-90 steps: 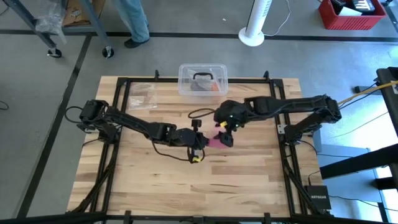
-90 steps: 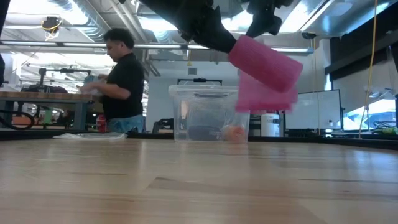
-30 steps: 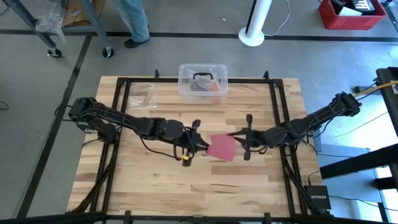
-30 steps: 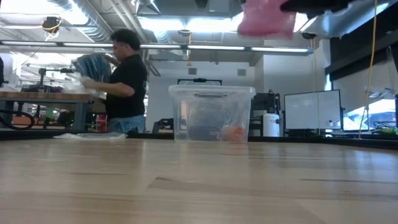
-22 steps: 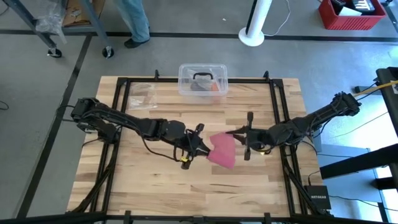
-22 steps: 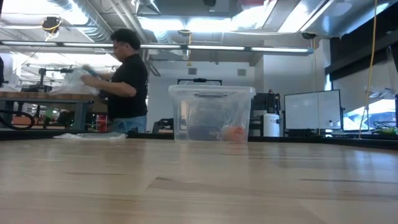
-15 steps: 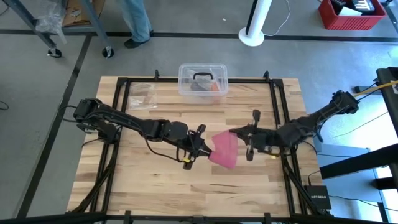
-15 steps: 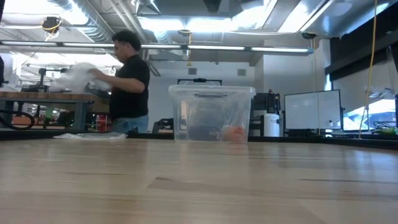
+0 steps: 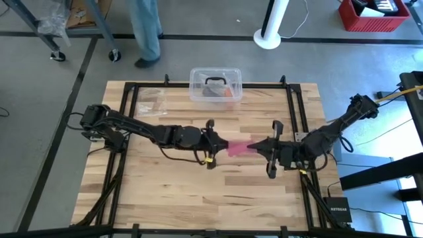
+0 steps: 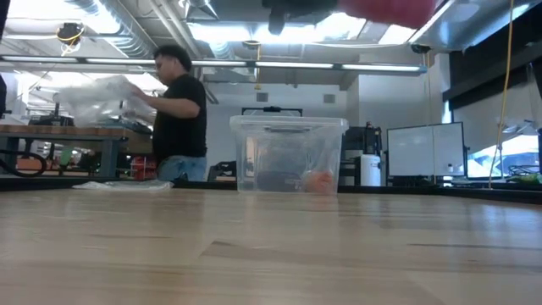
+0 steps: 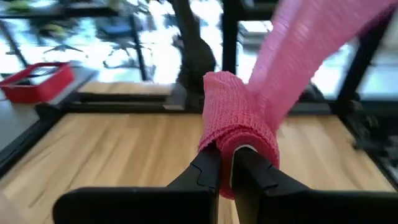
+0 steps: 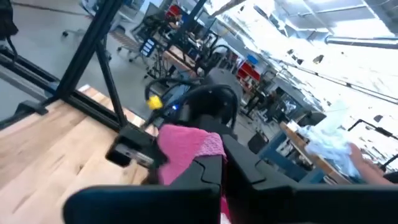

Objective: Roll bandage
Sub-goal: Roll the pink bandage

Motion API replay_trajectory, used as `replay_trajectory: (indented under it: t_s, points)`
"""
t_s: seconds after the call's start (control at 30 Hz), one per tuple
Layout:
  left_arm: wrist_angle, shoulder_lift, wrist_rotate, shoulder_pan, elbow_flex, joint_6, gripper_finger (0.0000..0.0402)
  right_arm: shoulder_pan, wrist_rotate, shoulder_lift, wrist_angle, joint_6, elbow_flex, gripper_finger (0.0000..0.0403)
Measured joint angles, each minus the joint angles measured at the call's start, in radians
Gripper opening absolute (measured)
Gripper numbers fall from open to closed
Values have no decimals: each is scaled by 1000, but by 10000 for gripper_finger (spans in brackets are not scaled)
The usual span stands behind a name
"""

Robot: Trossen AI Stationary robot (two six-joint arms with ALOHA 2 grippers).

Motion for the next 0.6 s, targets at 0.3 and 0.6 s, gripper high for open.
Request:
replay_trajectory:
  t_s: [0.3,0.6]
  points:
    - [107,4,-131,6,0,-64,13,40,-22,83,50,-15,1,3]
    - [30,12,-35,-31,0,92,13,45,176,68,23,-127,100,4]
